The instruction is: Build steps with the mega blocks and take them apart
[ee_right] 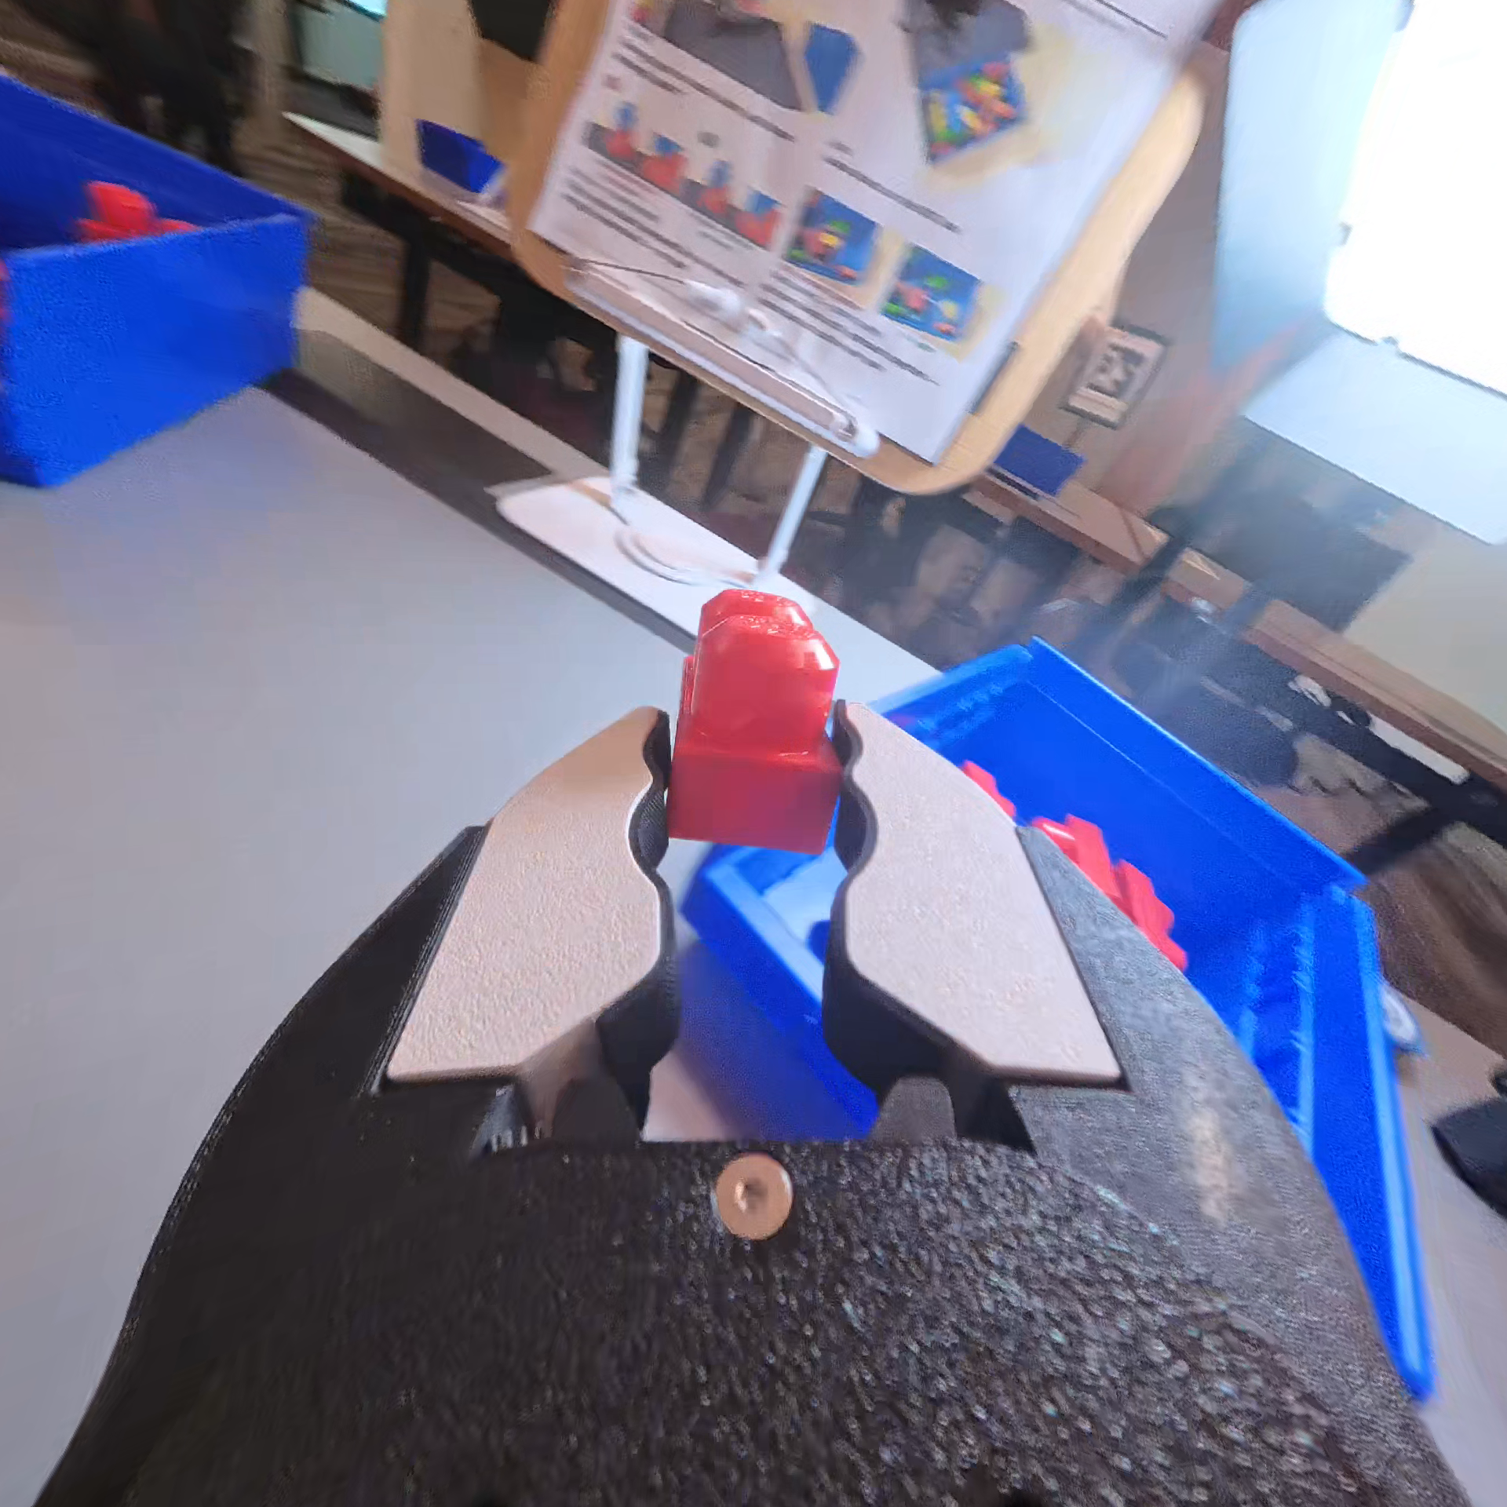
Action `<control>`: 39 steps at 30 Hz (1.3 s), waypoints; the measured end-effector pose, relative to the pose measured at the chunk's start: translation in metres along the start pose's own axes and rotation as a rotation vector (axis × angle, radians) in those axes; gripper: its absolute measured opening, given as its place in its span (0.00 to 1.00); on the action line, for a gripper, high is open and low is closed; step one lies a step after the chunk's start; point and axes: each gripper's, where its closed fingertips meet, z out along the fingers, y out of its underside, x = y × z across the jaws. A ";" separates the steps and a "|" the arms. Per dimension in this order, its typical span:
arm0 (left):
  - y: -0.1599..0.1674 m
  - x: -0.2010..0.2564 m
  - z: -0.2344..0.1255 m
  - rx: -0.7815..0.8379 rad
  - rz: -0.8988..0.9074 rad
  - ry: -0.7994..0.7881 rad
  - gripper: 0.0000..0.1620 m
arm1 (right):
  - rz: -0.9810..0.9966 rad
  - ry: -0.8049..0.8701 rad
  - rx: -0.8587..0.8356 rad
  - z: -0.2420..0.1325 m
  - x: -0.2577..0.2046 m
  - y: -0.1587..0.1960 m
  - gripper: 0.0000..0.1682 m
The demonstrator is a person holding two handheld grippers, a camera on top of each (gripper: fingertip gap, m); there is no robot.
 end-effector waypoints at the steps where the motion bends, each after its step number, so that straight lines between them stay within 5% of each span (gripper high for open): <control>1: 0.004 0.001 0.002 -0.013 0.007 0.007 0.20 | 0.018 0.046 -0.014 0.000 0.019 0.008 0.23; 7: 0.013 0.008 0.005 -0.048 0.062 0.029 0.20 | 0.048 0.313 -0.148 -0.003 0.119 0.065 0.23; 11: 0.017 0.010 0.007 -0.067 0.074 0.040 0.20 | 0.066 0.389 -0.227 -0.006 0.147 0.096 0.22; 19: 0.024 0.010 0.009 -0.094 0.068 0.051 0.20 | 0.015 0.415 -0.247 0.003 0.149 0.092 0.22; 32: 0.048 0.012 0.014 -0.176 0.088 0.073 0.20 | 0.038 0.493 -0.271 0.099 0.221 0.091 0.27; 39: 0.055 0.018 0.016 -0.211 0.136 0.103 0.20 | 0.017 0.355 -0.112 0.093 0.191 0.049 0.34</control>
